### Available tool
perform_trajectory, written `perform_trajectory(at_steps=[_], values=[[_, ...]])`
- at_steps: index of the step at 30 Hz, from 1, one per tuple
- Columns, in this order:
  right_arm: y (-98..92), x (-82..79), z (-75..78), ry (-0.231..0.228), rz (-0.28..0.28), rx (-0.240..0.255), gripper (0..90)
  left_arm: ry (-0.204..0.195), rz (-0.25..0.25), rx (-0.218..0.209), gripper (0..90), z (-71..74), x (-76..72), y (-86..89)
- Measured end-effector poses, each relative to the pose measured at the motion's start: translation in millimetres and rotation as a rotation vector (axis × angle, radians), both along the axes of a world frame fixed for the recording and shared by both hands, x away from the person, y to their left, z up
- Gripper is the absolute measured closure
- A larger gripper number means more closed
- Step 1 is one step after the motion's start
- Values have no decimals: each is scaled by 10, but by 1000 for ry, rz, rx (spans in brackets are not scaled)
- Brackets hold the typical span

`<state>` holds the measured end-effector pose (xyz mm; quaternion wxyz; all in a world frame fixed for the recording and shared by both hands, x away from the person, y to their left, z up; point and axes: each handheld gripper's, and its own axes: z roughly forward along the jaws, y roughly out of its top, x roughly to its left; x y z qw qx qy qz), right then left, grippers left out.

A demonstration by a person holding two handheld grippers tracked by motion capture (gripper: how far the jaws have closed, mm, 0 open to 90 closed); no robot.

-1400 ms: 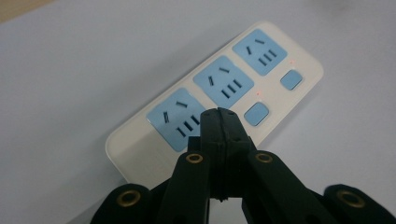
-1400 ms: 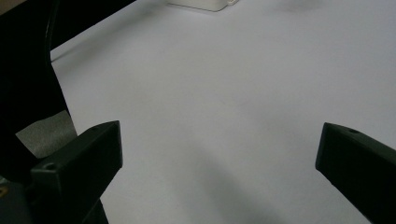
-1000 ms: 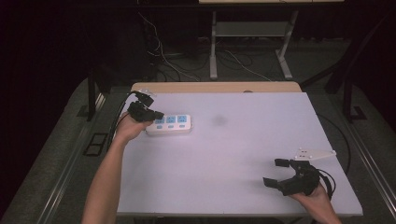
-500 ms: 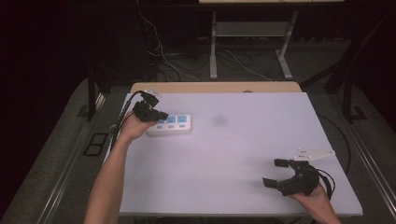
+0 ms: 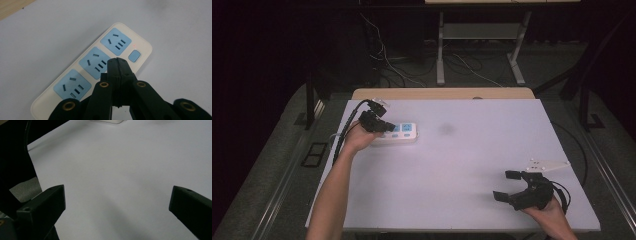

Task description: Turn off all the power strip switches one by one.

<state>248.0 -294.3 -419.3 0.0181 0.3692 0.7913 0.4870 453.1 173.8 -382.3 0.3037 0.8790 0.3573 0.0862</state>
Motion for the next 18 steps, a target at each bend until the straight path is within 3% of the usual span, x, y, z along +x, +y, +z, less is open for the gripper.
perform_trajectory(at_steps=[11,15,18], values=[[16,1,-8,2,11,-10,4,25,4,4,894,-161,7,-17],[18,3,-10,3,11,-12,4,29,15,-20,894,-205,17,-20],[21,2,-11,4,12,-14,4,31,19,-8,894,-239,15,-25]])
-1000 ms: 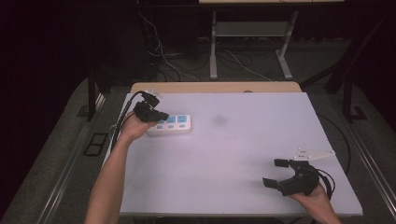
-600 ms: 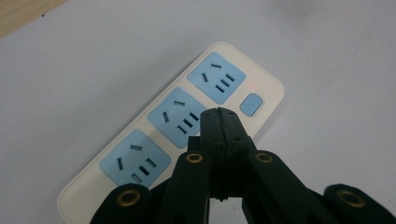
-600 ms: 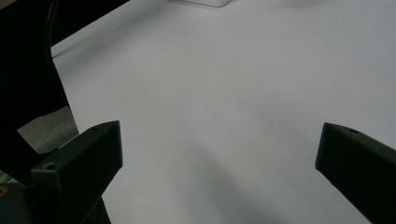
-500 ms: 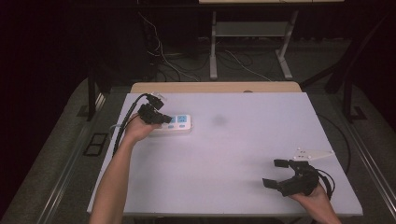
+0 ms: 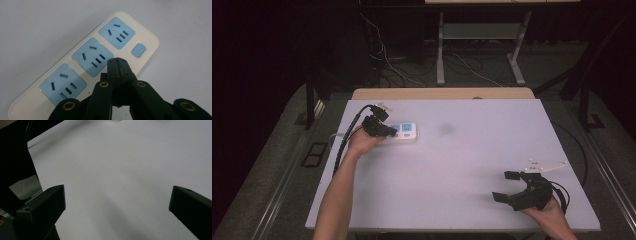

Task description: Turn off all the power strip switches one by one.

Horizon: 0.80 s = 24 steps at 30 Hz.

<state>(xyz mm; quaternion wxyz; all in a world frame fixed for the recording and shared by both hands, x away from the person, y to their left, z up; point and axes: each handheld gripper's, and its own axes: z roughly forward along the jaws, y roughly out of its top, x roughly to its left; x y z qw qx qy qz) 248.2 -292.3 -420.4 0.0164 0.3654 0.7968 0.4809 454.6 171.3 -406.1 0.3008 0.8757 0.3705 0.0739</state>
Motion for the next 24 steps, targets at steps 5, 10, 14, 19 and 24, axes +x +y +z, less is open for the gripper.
perform_trajectory(at_steps=[5,10,14,19,24], values=[[2,-1,0,0,0,-2,4,8,14,-29,894,-16,-2,35],[13,1,-6,4,4,-6,4,6,20,-23,896,-17,-5,51],[16,-1,-6,4,5,-7,4,7,36,-56,896,-36,-3,71],[16,1,-8,5,5,-8,4,4,26,-61,898,-42,-2,60],[17,-5,-6,4,7,-9,4,-5,28,-59,899,-47,-17,54]])
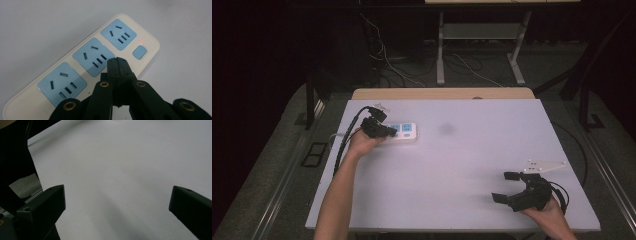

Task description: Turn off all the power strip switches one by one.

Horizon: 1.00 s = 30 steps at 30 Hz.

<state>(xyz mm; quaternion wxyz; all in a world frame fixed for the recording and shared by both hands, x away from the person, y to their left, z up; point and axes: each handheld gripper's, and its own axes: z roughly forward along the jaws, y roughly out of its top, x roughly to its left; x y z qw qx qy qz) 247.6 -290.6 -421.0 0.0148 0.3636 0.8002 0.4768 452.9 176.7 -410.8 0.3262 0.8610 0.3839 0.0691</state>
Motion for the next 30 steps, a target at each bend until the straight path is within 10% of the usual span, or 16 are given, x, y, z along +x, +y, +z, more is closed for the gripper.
perform_trajectory(at_steps=[18,30], values=[[-2,-4,3,-3,0,-4,4,26,30,4,900,2,9,-11],[-26,2,1,-4,-5,-2,4,-57,13,92,898,60,-41,-134]])
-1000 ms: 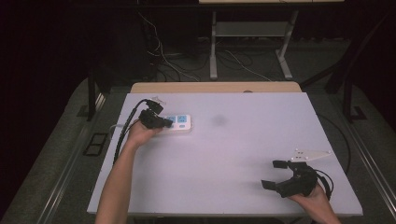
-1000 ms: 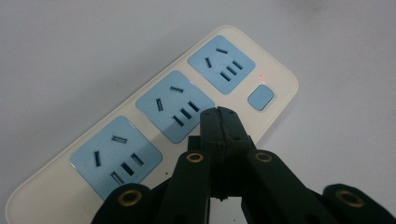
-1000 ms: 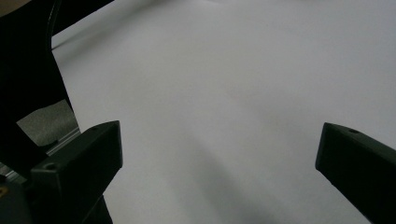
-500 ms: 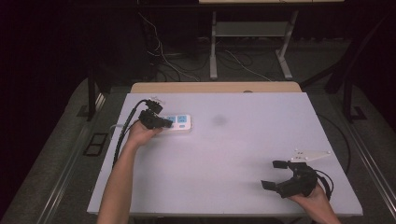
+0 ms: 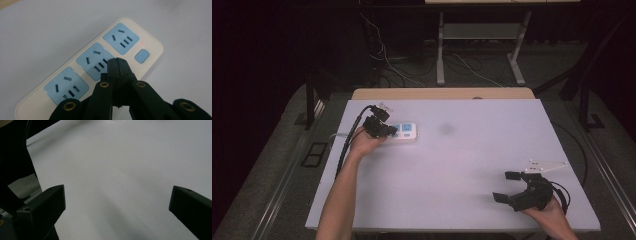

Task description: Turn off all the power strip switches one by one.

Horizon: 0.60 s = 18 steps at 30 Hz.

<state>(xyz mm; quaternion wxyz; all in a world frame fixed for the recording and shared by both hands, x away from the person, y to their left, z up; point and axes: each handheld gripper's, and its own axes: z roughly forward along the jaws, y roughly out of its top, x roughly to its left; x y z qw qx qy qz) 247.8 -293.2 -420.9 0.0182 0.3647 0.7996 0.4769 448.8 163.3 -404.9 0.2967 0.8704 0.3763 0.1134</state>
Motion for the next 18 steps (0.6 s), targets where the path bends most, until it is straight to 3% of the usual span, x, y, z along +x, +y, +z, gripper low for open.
perform_trajectory(at_steps=[5,12,14,18], values=[[9,0,-3,0,4,-8,4,-10,-20,19,898,24,-19,-38],[9,1,-3,0,3,-9,4,-22,-47,5,898,126,-38,-88],[11,0,-3,0,3,-10,4,-32,-53,-18,898,183,-27,-133],[4,1,0,0,-1,-8,4,-41,-68,-9,897,210,-14,-201]])
